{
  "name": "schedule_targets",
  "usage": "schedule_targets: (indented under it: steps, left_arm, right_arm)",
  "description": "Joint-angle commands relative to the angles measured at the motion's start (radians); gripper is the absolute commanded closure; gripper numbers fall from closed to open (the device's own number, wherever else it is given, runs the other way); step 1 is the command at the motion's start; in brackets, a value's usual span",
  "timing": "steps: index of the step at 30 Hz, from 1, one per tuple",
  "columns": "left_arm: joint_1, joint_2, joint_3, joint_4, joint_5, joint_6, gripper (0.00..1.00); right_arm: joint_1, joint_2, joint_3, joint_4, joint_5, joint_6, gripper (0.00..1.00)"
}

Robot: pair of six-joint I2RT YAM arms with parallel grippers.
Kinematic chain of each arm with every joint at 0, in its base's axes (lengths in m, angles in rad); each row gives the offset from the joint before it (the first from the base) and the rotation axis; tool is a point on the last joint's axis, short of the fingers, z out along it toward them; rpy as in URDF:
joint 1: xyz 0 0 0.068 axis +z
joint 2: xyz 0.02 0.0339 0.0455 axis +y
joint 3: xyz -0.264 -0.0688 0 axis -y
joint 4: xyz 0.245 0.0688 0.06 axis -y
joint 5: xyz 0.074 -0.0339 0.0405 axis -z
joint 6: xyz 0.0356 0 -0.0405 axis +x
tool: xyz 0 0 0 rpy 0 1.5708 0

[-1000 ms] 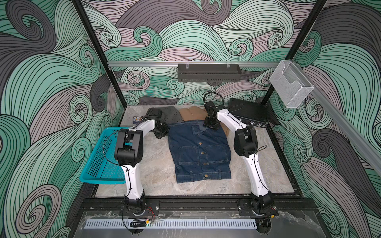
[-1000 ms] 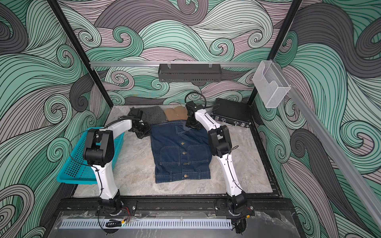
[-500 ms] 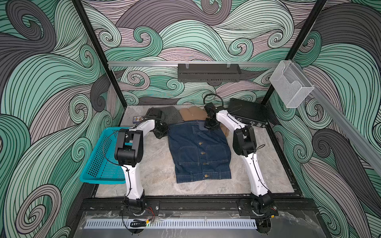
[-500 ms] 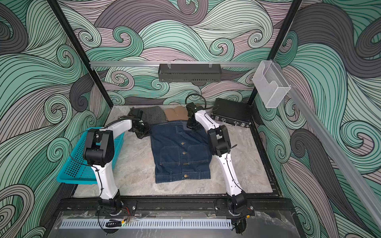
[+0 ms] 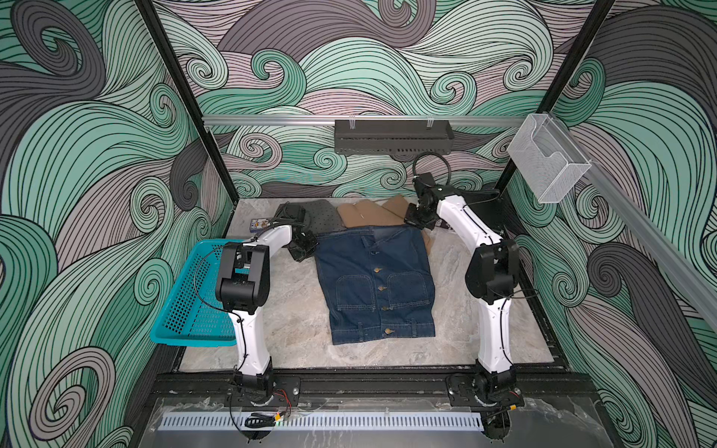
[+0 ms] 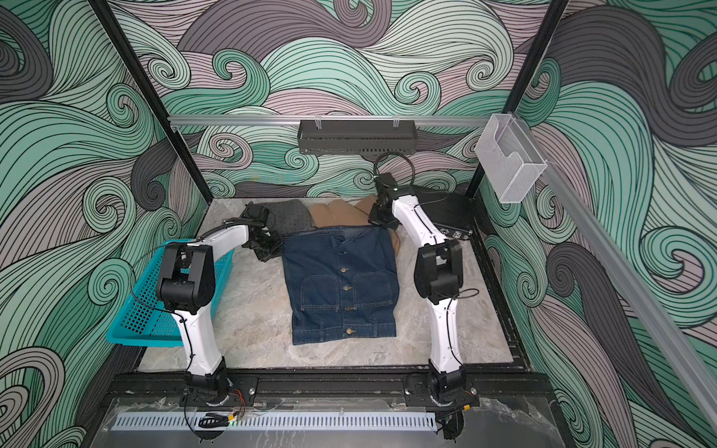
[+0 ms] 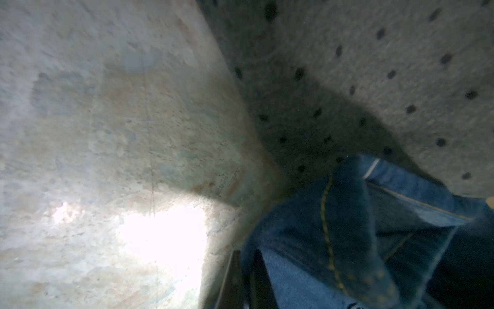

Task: Roll up the skirts
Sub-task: Adjust the skirt at the center of the board.

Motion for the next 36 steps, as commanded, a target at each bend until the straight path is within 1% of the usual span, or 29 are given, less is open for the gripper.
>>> schedule_targets:
  steps: [1, 5, 6, 7, 8, 9, 10, 11, 13, 14, 16, 19, 20, 21, 22, 24, 26, 27, 28, 29, 31, 32, 33, 35, 36]
  left_arm:
    - [0.008, -0.024, 0.030, -0.047, -0.029, -0.018, 1.00]
    - [0.007, -0.042, 0.052, -0.064, -0.028, -0.048, 1.00]
    - [0.007, -0.048, 0.058, -0.061, -0.037, -0.055, 1.00]
    - [0.007, -0.053, 0.069, -0.060, -0.046, -0.058, 0.95]
    - [0.007, -0.055, 0.088, -0.070, -0.057, -0.062, 0.81]
    - [0.006, -0.057, 0.106, -0.078, -0.058, -0.063, 0.73]
    - [0.006, -0.060, 0.128, -0.087, -0.054, -0.060, 0.65]
    - [0.005, -0.064, 0.150, -0.104, -0.052, -0.058, 0.51]
    - [0.004, -0.083, 0.183, -0.131, -0.060, -0.052, 0.32]
    - [0.003, -0.099, 0.194, -0.144, -0.073, -0.050, 0.25]
    - [0.001, -0.139, 0.190, -0.162, -0.101, -0.046, 0.21]
    - [-0.016, -0.206, 0.139, -0.155, -0.112, -0.035, 0.19]
    - [-0.024, -0.224, 0.118, -0.160, -0.112, -0.030, 0.18]
    - [-0.029, -0.237, 0.097, -0.162, -0.107, -0.025, 0.18]
    - [-0.033, -0.248, 0.066, -0.154, -0.097, -0.023, 0.17]
    - [-0.030, -0.248, 0.021, -0.126, -0.086, -0.011, 0.16]
    - [-0.025, -0.216, 0.039, -0.127, -0.052, 0.017, 0.16]
    - [-0.025, -0.192, 0.073, -0.150, -0.049, 0.041, 0.16]
    - [-0.026, -0.159, 0.121, -0.186, -0.063, 0.063, 0.17]
    - [-0.025, -0.119, 0.158, -0.212, -0.074, 0.092, 0.18]
    - [-0.020, -0.056, 0.231, -0.257, -0.085, 0.122, 0.20]
    - [-0.020, -0.031, 0.255, -0.260, -0.090, 0.136, 0.22]
    - [-0.019, -0.015, 0.269, -0.257, -0.101, 0.147, 0.22]
    - [-0.017, 0.016, 0.297, -0.229, -0.102, 0.175, 0.22]
    - [-0.017, 0.028, 0.309, -0.218, -0.099, 0.186, 0.22]
  right_arm:
    - [-0.085, 0.021, 0.005, 0.003, -0.050, -0.018, 1.00]
    - [-0.196, 0.118, 0.123, -0.025, -0.067, 0.029, 0.99]
    - [-0.218, 0.138, 0.155, -0.035, -0.071, 0.048, 0.91]
    - [-0.240, 0.160, 0.189, -0.055, -0.058, 0.069, 0.85]
    - [-0.258, 0.179, 0.230, -0.084, -0.042, 0.078, 0.79]
    - [-0.271, 0.189, 0.262, -0.118, -0.033, 0.083, 0.70]
    - [-0.284, 0.184, 0.282, -0.153, -0.016, 0.088, 0.63]
    - [-0.295, 0.156, 0.263, -0.164, -0.002, 0.092, 0.60]
    - [-0.297, 0.064, 0.148, -0.125, 0.015, 0.082, 0.51]
    - [-0.297, 0.001, 0.064, -0.082, 0.009, 0.069, 0.48]
    - [-0.294, -0.127, -0.121, 0.017, -0.016, 0.056, 0.46]
    - [-0.268, -0.345, -0.440, 0.180, -0.134, 0.035, 0.38]
    - [-0.242, -0.405, -0.528, 0.220, -0.194, 0.016, 0.37]
    - [-0.207, -0.460, -0.596, 0.234, -0.219, 0.005, 0.37]
    - [-0.153, -0.519, -0.673, 0.255, -0.230, 0.000, 0.37]
    - [-0.014, -0.614, -0.811, 0.325, -0.295, -0.035, 0.35]
    - [0.175, -0.695, -0.934, 0.387, -0.278, -0.035, 0.33]
    - [0.263, -0.723, -0.984, 0.423, -0.266, -0.026, 0.31]
    - [0.364, -0.745, -1.034, 0.470, -0.245, -0.008, 0.26]
    - [0.453, -0.752, -1.059, 0.506, -0.224, 0.006, 0.23]
    - [0.584, -0.724, -1.065, 0.533, -0.153, 0.061, 0.22]
    - [0.641, -0.692, -1.061, 0.566, -0.152, 0.078, 0.22]
    - [0.683, -0.652, -1.041, 0.570, -0.142, 0.079, 0.22]
    - [0.764, -0.540, -0.950, 0.492, -0.050, 0.093, 0.22]
    - [0.789, -0.488, -0.907, 0.471, -0.037, 0.089, 0.23]
